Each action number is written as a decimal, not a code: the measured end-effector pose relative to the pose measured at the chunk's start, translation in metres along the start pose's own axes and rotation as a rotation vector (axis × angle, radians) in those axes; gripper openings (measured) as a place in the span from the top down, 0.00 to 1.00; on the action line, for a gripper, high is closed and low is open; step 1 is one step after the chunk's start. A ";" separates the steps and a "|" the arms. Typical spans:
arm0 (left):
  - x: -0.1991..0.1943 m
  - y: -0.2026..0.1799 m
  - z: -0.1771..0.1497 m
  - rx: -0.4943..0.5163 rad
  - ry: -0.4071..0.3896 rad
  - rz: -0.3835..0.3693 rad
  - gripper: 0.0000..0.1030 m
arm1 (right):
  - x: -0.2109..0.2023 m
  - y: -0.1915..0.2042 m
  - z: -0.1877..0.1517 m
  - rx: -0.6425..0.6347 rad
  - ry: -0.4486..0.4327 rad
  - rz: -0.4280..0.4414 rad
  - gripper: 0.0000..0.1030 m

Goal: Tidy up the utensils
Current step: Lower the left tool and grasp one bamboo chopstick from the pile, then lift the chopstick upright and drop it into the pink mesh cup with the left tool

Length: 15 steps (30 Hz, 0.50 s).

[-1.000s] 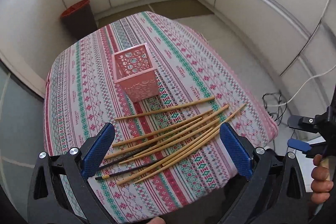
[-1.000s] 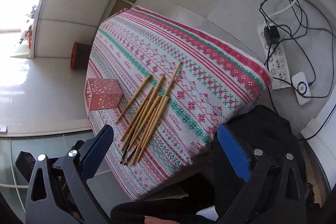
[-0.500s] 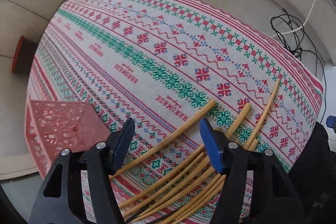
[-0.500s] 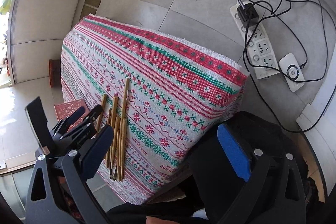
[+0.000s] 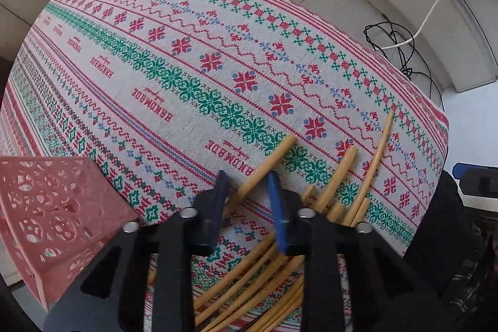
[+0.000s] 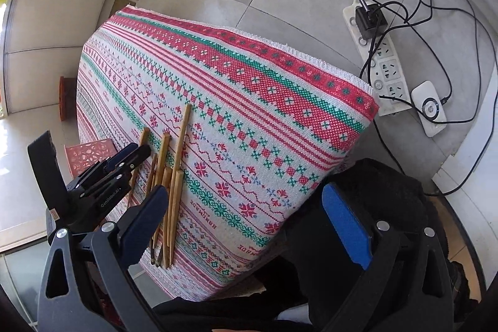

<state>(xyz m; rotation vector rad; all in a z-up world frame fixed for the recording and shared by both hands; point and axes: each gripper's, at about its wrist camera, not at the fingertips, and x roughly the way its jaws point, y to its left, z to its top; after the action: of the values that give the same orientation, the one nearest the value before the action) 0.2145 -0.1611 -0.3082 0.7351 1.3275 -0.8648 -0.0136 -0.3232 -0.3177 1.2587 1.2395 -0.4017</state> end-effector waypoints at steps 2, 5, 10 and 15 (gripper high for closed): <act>-0.009 0.005 -0.019 0.023 -0.070 0.015 0.89 | -0.001 0.005 -0.002 -0.005 -0.010 -0.011 0.07; -0.027 0.011 -0.046 0.005 -0.191 0.033 0.94 | -0.002 0.011 -0.004 -0.002 -0.033 -0.029 0.07; -0.095 0.010 -0.099 -0.018 -0.422 0.074 0.94 | 0.000 0.025 -0.003 0.004 -0.081 -0.044 0.06; -0.167 -0.010 -0.145 -0.084 -0.674 0.074 0.94 | 0.016 0.047 -0.001 0.006 -0.095 -0.105 0.07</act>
<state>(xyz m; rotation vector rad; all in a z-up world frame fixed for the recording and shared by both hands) 0.1278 -0.0235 -0.1585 0.3688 0.7240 -0.8859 0.0297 -0.3002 -0.3087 1.1695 1.2275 -0.5352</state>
